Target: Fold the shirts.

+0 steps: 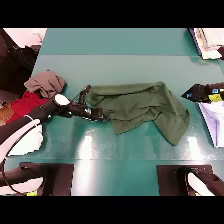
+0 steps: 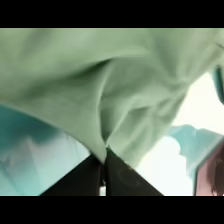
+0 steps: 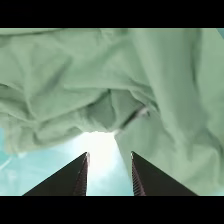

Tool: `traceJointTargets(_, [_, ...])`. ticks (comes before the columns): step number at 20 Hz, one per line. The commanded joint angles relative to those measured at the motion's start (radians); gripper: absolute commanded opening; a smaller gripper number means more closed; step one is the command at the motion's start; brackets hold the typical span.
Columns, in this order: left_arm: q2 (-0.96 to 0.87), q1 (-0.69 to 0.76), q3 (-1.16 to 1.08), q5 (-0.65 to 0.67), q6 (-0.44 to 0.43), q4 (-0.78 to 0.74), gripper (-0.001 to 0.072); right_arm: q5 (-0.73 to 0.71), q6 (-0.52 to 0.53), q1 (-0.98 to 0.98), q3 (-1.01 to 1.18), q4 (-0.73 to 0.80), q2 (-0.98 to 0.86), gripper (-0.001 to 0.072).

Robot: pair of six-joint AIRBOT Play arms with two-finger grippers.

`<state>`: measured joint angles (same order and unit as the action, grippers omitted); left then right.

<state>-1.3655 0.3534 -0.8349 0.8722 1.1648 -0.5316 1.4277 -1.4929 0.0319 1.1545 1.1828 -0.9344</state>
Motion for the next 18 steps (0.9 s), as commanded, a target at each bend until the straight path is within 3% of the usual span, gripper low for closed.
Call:
traceJointTargets(1, [0.07,-0.09,-0.103,0.153,-0.002,-0.084,0.0023,0.084,0.011,-0.103,-0.016,0.024,0.001,0.0303])
traceJointTargets(5, [0.22,-0.246,-0.19,0.218,-0.003,-0.124,0.0024,0.068,0.087,-0.376,-0.197,0.021,0.002,0.032])
traceJointTargets(6, [0.245,-0.264,-0.194,0.22,-0.003,-0.125,0.0024,0.035,0.103,-0.436,-0.26,0.019,-0.004,0.039])
traceJointTargets(8, [0.272,-0.275,-0.193,0.222,-0.003,-0.13,0.0024,-0.014,0.108,-0.515,-0.349,0.005,-0.046,0.0413])
traceJointTargets(18, [0.273,-0.275,-0.193,0.25,0.014,-0.143,0.0024,-0.22,0.274,-0.534,-0.368,-0.274,-0.336,0.0412])
